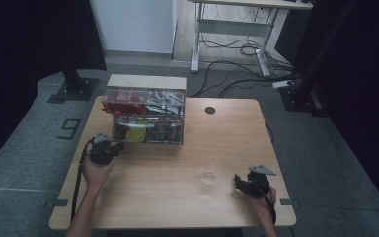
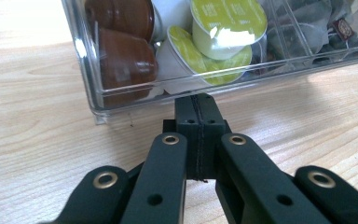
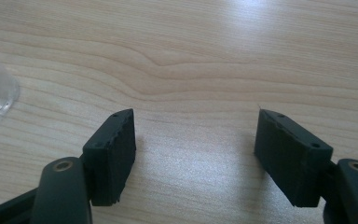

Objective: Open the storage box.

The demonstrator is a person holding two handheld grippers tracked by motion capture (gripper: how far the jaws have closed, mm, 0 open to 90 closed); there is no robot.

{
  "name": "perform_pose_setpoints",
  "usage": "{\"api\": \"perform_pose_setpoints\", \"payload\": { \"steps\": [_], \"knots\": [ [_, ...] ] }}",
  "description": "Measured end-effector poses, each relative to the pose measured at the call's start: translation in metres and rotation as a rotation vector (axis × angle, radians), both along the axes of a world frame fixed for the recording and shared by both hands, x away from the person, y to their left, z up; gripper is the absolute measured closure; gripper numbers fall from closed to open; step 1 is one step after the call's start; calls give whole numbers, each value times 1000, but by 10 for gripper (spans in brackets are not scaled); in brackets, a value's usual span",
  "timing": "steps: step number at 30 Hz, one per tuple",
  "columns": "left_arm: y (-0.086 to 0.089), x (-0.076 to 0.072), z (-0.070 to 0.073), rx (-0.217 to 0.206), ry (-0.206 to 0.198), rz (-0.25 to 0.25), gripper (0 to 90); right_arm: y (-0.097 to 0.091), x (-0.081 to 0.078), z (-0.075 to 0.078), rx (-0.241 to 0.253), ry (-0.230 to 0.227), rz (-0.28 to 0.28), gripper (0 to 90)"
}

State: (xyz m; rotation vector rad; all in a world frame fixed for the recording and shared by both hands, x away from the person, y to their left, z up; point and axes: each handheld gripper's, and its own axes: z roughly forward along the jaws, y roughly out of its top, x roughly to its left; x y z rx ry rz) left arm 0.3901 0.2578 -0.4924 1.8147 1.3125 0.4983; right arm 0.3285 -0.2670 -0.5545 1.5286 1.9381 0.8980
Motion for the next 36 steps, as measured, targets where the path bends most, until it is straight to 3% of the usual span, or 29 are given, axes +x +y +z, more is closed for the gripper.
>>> {"api": "perform_pose_setpoints", "payload": {
  "steps": [18,23,26,31,36],
  "knots": [
    [-3,5,13,-3,-5,-3,900,0,0,0,0,0,1,293],
    [-4,8,20,-2,-6,-5,900,-1,0,0,1,0,1,292],
    [-6,9,25,20,-22,1,900,-2,-1,0,3,2,-3,293],
    [-4,13,36,-10,-30,-6,900,-3,-1,0,3,1,-7,294],
    [-6,18,46,-6,-34,-2,900,-3,-1,0,3,1,-8,294]
  ]
}}
